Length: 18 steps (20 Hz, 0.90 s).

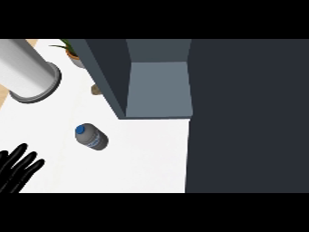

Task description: Pick up the bottled water, place it into the cabinet and close the cabinet

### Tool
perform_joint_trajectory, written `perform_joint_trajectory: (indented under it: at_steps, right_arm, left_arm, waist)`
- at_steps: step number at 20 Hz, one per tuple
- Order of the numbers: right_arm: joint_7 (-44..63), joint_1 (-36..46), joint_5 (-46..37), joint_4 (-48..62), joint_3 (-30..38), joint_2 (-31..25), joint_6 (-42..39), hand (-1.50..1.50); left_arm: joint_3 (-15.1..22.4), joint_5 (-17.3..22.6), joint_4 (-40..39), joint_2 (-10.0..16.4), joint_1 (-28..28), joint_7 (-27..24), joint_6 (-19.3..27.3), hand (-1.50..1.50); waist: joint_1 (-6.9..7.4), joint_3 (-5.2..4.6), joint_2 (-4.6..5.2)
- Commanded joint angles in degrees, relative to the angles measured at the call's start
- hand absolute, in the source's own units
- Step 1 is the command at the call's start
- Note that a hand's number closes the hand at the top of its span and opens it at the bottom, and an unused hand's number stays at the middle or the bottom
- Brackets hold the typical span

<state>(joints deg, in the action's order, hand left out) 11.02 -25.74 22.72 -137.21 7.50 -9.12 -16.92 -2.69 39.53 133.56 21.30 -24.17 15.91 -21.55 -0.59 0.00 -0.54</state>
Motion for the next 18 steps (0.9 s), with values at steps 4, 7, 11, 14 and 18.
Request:
perform_joint_trajectory:
  at_steps: [4, 7, 11, 14, 18]
  right_arm:
    - [4.24, -6.29, 14.97, -10.89, 6.02, -2.06, -1.55, -1.5]
    - [5.18, -4.31, 11.51, -11.75, 3.59, -0.87, 0.39, -1.5]
    - [3.72, -5.66, 11.13, -12.5, 3.41, -0.09, -0.55, -1.5]
    - [1.82, -7.82, 14.52, -10.69, 5.86, -1.26, -3.6, -1.5]
    - [1.76, -7.5, 14.83, -10.84, 6.48, -1.57, -3.34, -1.5]
  left_arm:
    - [-6.07, 4.71, -0.54, 1.0, -0.36, -0.49, -1.92, -1.5]
    - [-7.23, 2.83, -9.86, 1.78, 5.06, -1.75, -4.04, -1.5]
    - [-5.7, -1.44, -12.87, 0.98, 8.21, -1.5, -3.63, -1.5]
    - [-4.63, -5.69, -17.51, -0.48, 12.18, -2.88, -3.06, -1.5]
    - [-3.49, -12.48, -23.08, -2.01, 13.07, -8.36, -7.34, -1.5]
  waist:
    - [-0.37, -0.04, 0.05]
    - [-0.78, -0.12, 0.39]
    - [-1.22, -0.09, 0.4]
    - [-2.02, -0.07, 0.38]
    - [-1.37, -0.13, 0.35]
